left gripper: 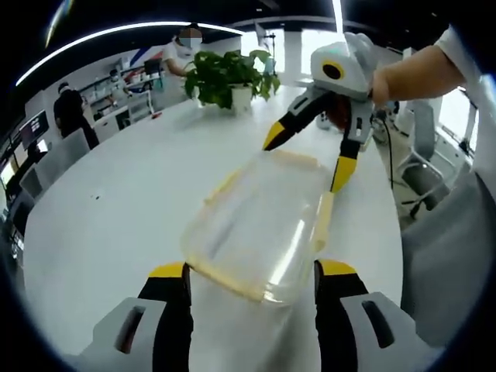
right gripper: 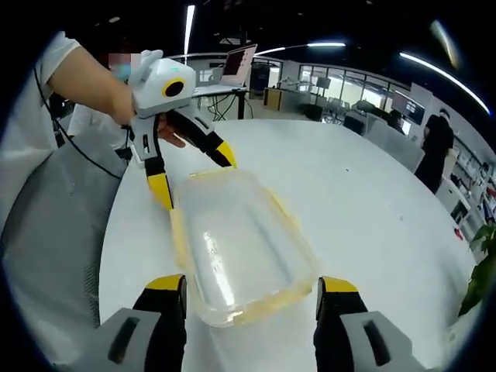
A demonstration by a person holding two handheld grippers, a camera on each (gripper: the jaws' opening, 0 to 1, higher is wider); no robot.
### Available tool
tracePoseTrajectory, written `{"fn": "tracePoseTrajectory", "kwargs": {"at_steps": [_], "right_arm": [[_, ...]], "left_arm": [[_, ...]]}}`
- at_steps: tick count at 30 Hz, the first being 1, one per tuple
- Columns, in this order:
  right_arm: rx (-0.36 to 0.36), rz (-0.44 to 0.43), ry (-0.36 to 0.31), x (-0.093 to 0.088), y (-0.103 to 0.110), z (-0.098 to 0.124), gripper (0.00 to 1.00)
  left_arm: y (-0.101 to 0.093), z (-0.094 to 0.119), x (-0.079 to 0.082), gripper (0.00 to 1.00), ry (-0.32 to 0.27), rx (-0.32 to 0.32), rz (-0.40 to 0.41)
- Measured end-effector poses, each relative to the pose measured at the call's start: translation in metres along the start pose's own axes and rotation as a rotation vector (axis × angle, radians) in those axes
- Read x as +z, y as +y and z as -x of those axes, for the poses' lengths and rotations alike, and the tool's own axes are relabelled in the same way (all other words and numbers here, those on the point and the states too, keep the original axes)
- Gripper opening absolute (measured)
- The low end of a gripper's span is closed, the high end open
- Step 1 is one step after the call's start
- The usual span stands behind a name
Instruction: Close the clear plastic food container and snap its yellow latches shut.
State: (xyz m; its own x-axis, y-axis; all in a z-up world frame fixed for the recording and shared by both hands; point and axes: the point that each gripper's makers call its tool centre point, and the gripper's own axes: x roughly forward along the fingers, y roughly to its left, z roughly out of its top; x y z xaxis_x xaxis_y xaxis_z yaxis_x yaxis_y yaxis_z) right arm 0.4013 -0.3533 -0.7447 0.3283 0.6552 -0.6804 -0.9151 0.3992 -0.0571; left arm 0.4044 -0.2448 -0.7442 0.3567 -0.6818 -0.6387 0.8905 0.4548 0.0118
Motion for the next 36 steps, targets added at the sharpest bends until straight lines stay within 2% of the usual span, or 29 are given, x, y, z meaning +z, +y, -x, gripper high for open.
{"fn": "tracePoseTrajectory", "kwargs": {"at_steps": [4, 7, 8, 11, 22, 26, 36], "right_arm": [[0.002, -0.038, 0.004, -0.002, 0.001, -0.001, 0.66], [-0.005, -0.019, -0.008, 0.000, 0.002, -0.001, 0.66], [-0.003, -0.022, -0.008, 0.000, 0.002, -0.001, 0.65], [0.002, -0.020, 0.001, -0.002, 0.003, -0.003, 0.65], [-0.006, -0.032, 0.002, -0.001, 0.003, -0.003, 0.64], [-0.018, -0.056, -0.008, 0.003, 0.004, -0.005, 0.63], [-0.021, -0.040, 0.002, 0.013, 0.014, -0.015, 0.63]], "left_arm": [[0.002, 0.001, -0.002, 0.64, 0.013, 0.014, 0.000], [0.002, 0.000, -0.002, 0.70, 0.008, 0.025, -0.006], [0.001, 0.000, 0.002, 0.69, -0.012, 0.024, -0.019], [0.000, -0.003, 0.001, 0.70, -0.004, 0.019, -0.014], [0.001, -0.001, 0.000, 0.65, -0.004, 0.033, 0.000], [0.001, 0.002, -0.003, 0.64, -0.001, 0.032, -0.001], [0.006, 0.016, -0.014, 0.64, 0.015, 0.036, -0.004]]}}
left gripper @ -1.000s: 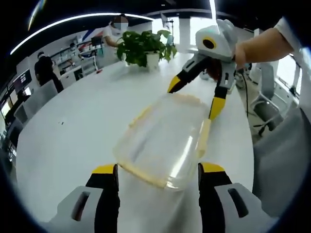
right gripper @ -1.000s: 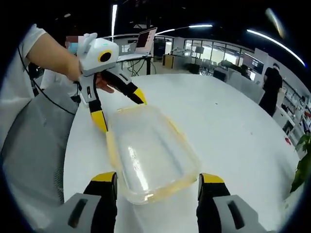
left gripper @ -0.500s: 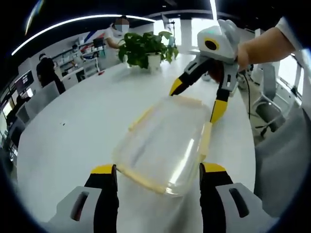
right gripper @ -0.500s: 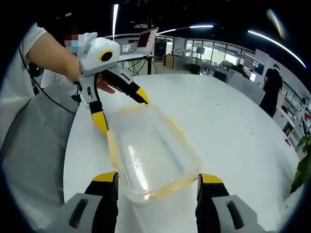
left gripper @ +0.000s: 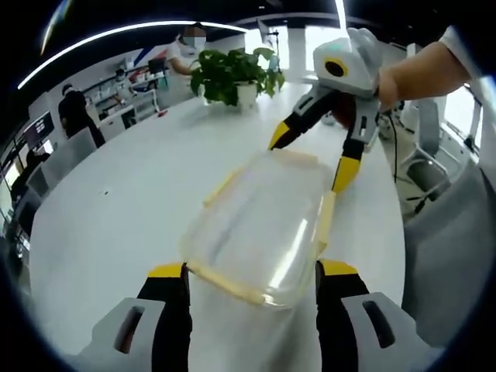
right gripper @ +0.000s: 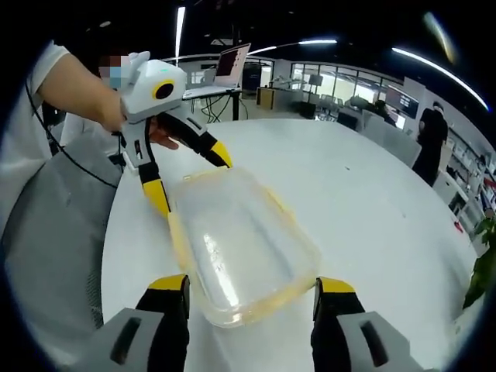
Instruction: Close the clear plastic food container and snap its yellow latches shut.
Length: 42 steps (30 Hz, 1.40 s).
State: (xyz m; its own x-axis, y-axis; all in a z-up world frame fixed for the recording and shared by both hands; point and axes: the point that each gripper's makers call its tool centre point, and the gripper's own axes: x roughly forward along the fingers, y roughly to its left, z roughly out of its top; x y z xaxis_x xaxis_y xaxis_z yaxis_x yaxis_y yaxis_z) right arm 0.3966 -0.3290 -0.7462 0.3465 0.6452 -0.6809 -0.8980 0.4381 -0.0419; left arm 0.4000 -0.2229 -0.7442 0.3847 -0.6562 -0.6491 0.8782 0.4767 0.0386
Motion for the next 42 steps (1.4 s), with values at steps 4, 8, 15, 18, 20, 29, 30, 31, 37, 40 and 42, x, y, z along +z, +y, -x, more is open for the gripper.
{"fn": "tracePoseTrajectory", "kwargs": {"at_steps": [4, 8, 15, 18, 20, 29, 30, 31, 37, 40, 42], "right_arm": [[-0.003, 0.000, 0.000, 0.007, 0.005, -0.007, 0.63], [-0.005, 0.002, 0.002, 0.013, 0.011, -0.013, 0.63], [-0.011, 0.003, 0.003, 0.023, 0.019, -0.023, 0.63], [-0.007, -0.003, 0.002, 0.027, 0.024, -0.028, 0.63], [-0.007, -0.005, 0.002, 0.031, 0.026, -0.032, 0.63], [-0.016, -0.009, 0.005, 0.050, 0.035, -0.051, 0.63], [-0.017, -0.007, 0.005, 0.052, 0.036, -0.054, 0.63], [-0.017, -0.008, 0.005, 0.054, 0.037, -0.056, 0.63], [-0.021, -0.008, 0.008, 0.066, 0.039, -0.068, 0.63], [-0.026, -0.008, 0.010, 0.071, 0.037, -0.074, 0.63], [-0.028, -0.009, 0.010, 0.074, 0.034, -0.077, 0.63]], "left_arm": [[0.004, 0.005, -0.006, 0.64, 0.004, 0.003, 0.000], [0.009, 0.013, -0.012, 0.64, 0.008, 0.006, 0.000], [0.017, 0.025, -0.023, 0.64, 0.012, 0.009, -0.004], [0.020, 0.031, -0.028, 0.63, 0.016, 0.000, -0.002], [0.023, 0.034, -0.031, 0.63, 0.017, -0.001, -0.002], [0.039, 0.050, -0.046, 0.63, 0.023, -0.003, -0.008], [0.041, 0.052, -0.047, 0.63, 0.023, -0.002, -0.009], [0.043, 0.054, -0.049, 0.63, 0.023, -0.002, -0.009], [0.057, 0.063, -0.057, 0.63, 0.022, -0.003, -0.013], [0.065, 0.064, -0.059, 0.63, 0.020, -0.003, -0.015], [0.070, 0.065, -0.059, 0.63, 0.019, -0.003, -0.018]]}}
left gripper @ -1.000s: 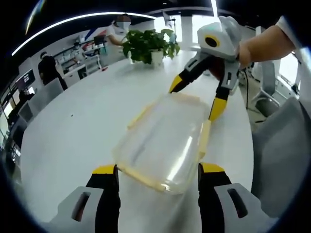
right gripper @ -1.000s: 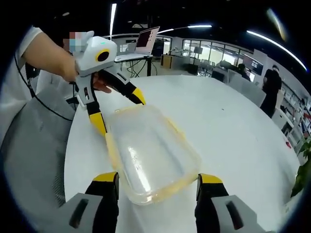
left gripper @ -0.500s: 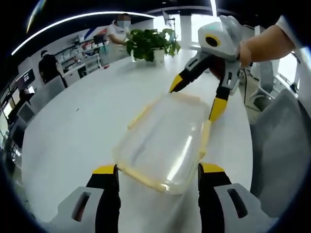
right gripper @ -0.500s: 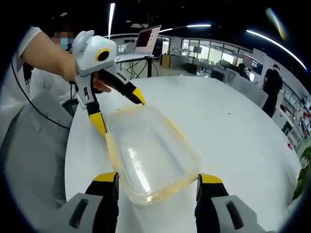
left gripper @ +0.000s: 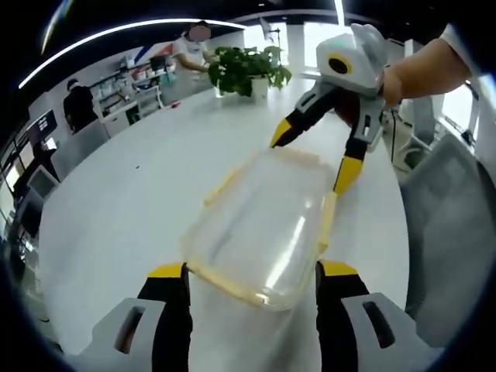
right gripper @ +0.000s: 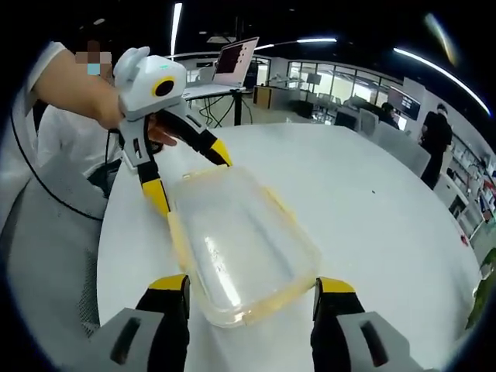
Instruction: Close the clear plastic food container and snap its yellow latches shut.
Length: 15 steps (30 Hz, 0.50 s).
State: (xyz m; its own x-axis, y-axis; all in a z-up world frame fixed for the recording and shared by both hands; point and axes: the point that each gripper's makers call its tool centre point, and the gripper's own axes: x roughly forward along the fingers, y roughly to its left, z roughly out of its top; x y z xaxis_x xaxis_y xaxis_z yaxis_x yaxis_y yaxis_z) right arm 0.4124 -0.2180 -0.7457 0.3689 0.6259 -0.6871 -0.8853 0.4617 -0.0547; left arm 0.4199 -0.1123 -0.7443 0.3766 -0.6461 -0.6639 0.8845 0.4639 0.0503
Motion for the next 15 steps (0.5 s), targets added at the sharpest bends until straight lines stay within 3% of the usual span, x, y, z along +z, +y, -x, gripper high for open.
{"fn": "tracePoseTrajectory", "kwargs": {"at_steps": [15], "right_arm": [[-0.001, -0.018, -0.010, 0.012, -0.032, -0.017, 0.63]], "left_arm": [[0.034, -0.013, 0.009, 0.64, -0.015, -0.001, 0.011]]}}
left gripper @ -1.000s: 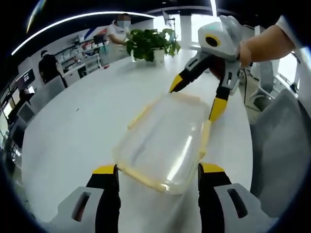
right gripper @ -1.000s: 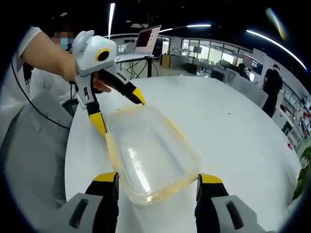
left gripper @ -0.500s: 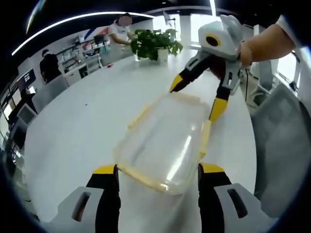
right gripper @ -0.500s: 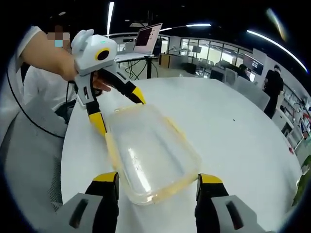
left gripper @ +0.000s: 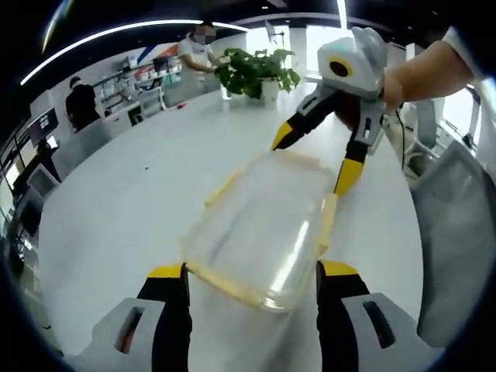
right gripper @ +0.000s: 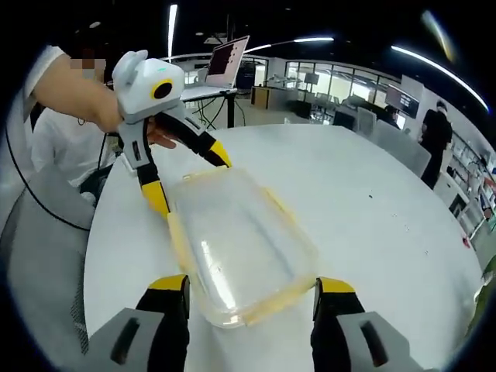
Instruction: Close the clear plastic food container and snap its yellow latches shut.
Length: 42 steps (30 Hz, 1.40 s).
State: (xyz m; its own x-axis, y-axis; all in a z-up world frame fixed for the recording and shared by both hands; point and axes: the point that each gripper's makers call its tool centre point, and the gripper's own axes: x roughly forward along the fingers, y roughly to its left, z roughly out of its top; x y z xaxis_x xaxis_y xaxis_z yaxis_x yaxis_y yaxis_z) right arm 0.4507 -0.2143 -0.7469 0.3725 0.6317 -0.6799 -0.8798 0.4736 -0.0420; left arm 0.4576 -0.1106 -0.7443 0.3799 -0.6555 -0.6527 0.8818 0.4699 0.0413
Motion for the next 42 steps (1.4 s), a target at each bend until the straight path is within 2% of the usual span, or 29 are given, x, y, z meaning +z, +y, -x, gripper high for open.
{"fn": "tracePoseTrajectory", "kwargs": {"at_steps": [9, 21, 25, 28, 31, 32, 34, 38, 40, 42], "right_arm": [[-0.006, 0.007, -0.001, 0.006, -0.013, -0.005, 0.63], [-0.012, 0.026, 0.012, 0.007, -0.015, -0.003, 0.62], [-0.012, 0.021, 0.041, 0.002, -0.015, -0.001, 0.63], [-0.018, 0.014, 0.044, 0.000, -0.015, 0.002, 0.67], [-0.013, 0.009, 0.040, 0.001, -0.013, 0.007, 0.66], [-0.025, -0.029, 0.021, 0.006, -0.014, 0.012, 0.71], [-0.024, -0.034, 0.020, 0.007, -0.011, 0.013, 0.72], [-0.031, -0.033, 0.012, 0.010, -0.007, 0.018, 0.82], [-0.049, -0.038, 0.002, 0.013, -0.006, 0.021, 0.89], [-0.057, -0.041, 0.000, 0.015, -0.005, 0.024, 0.91]], "left_arm": [[0.014, -0.005, 0.004, 0.64, 0.006, 0.005, -0.003], [0.015, -0.005, 0.004, 0.65, 0.003, 0.003, 0.017], [0.016, -0.002, 0.005, 0.69, 0.002, 0.019, 0.023], [0.016, 0.000, 0.006, 0.71, -0.003, 0.019, 0.032], [0.015, 0.006, 0.006, 0.72, 0.003, 0.029, 0.028], [0.015, 0.011, 0.009, 0.76, -0.008, 0.037, 0.040], [0.012, 0.019, 0.013, 0.77, -0.023, 0.044, 0.056], [0.005, 0.025, 0.016, 0.82, -0.025, 0.042, 0.064], [0.001, 0.028, 0.019, 0.87, -0.042, 0.036, 0.083], [-0.001, 0.031, 0.022, 0.91, -0.045, 0.043, 0.085]]}}
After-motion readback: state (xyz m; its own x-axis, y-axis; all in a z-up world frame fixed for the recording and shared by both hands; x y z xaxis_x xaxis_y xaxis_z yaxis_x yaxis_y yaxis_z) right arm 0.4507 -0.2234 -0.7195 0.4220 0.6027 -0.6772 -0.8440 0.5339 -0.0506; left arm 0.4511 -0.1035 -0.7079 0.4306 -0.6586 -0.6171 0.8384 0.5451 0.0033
